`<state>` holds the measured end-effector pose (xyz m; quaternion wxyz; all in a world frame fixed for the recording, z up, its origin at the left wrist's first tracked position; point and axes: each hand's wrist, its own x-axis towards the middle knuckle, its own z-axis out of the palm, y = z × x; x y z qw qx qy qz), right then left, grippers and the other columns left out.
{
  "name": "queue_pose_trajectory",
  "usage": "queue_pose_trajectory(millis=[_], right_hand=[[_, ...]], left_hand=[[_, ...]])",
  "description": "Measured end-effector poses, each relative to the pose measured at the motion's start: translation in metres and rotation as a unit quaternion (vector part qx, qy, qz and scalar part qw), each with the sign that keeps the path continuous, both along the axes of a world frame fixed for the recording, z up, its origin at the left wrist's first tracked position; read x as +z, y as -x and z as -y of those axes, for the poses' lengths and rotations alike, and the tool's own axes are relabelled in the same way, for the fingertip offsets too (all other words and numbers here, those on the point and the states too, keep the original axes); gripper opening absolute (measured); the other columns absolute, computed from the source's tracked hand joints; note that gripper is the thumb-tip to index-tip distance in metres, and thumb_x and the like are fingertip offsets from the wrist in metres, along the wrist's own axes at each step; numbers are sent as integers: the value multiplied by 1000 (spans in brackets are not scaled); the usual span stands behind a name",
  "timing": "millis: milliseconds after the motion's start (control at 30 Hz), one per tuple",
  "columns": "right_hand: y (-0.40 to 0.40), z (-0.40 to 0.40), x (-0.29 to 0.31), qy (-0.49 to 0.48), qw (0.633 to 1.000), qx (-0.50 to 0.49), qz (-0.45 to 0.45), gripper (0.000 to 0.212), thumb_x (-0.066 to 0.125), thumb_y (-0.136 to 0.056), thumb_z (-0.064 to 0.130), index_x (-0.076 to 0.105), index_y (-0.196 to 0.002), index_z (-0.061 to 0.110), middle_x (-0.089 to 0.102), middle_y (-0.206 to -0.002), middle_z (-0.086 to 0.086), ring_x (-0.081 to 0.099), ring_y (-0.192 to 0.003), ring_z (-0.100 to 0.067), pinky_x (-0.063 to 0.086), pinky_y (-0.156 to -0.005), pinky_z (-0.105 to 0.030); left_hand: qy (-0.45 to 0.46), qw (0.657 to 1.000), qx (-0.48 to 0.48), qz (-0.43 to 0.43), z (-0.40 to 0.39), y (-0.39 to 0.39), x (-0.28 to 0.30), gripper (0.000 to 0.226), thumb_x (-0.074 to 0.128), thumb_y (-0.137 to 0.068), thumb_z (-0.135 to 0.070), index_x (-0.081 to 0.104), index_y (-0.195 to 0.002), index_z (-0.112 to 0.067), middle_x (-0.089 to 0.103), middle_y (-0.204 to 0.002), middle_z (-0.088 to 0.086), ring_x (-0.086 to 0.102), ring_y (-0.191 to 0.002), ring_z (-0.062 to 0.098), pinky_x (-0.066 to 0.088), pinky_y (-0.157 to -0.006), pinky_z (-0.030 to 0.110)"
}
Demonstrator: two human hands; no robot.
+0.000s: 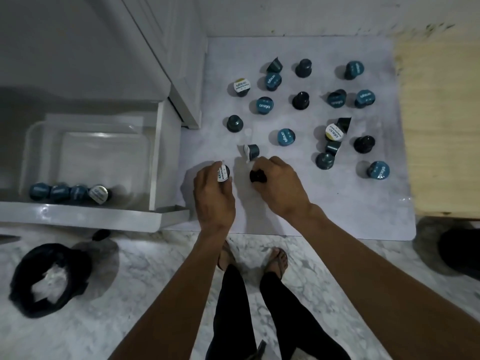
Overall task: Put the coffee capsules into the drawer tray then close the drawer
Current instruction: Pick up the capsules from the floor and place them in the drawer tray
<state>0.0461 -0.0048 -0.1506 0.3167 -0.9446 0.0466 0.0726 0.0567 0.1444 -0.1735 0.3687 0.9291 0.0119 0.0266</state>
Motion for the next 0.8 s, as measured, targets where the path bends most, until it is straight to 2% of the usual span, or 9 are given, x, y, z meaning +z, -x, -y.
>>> queue_pose_trajectory(millis=[100,133,233,333,433,467,667,800], right_hand=[[8,10,-8,-47,998,-5,34,52,67,-85,9,51,-135,16,52,-102,-13,55,-85,-32,48,-75,-36],[11,12,-11,-46,998,0,53,52,67,-87,12,51,-136,16,52,-104,-12,55,-85,-30,50,-76,-38],[17,17,-23,-42,992,-34,115,33,69,-87,18,63,-119,12,57,-105,-10,59,-89,-29,52,-77,-41],[23,20,-31,-42,977,-91,187,22,76,-81,16,68,-101,11,68,-102,-6,60,-93,-27,53,-79,-39],[31,22,-39,-33,966,-125,225,24,79,-79,15,70,-100,7,72,-102,-5,61,-94,-26,53,-82,-34],[33,22,-41,-36,964,-129,229,25,79,-79,15,70,-100,7,72,-103,-6,62,-95,-26,53,-83,-34],[33,23,-37,-40,963,-137,230,26,82,-76,14,72,-99,6,73,-100,-7,64,-90,-25,52,-82,-29],[36,26,-15,-65,957,-173,225,26,83,-76,19,73,-97,9,74,-99,-4,66,-87,-22,52,-79,-25]], left_hand=[[15,1000,-1,20,-4,2,-6,35,69,-88,-9,62,-122,-5,65,-116,14,59,-110,32,51,-97,41],[16,999,-2,31,-6,2,-7,33,70,-87,-10,63,-119,-4,66,-114,14,60,-108,32,52,-95,42],[22,998,2,57,-7,3,-9,27,74,-84,-12,67,-109,-3,69,-105,13,62,-100,32,53,-89,41],[36,997,-2,72,-9,3,-11,27,75,-84,-12,68,-108,-2,69,-105,12,62,-100,30,52,-91,38],[27,995,-12,92,-12,8,-13,28,75,-84,-10,68,-110,-4,69,-109,10,61,-104,27,49,-95,27],[26,994,-15,101,-13,9,-13,28,75,-84,-9,68,-110,-4,69,-110,10,61,-104,27,49,-94,27],[55,990,-23,131,-14,7,-16,25,76,-82,-5,71,-106,-3,70,-106,9,65,-100,28,55,-88,41],[86,989,-33,112,-6,10,-3,24,75,-82,-7,70,-106,-4,72,-105,8,66,-98,25,56,-87,42]])
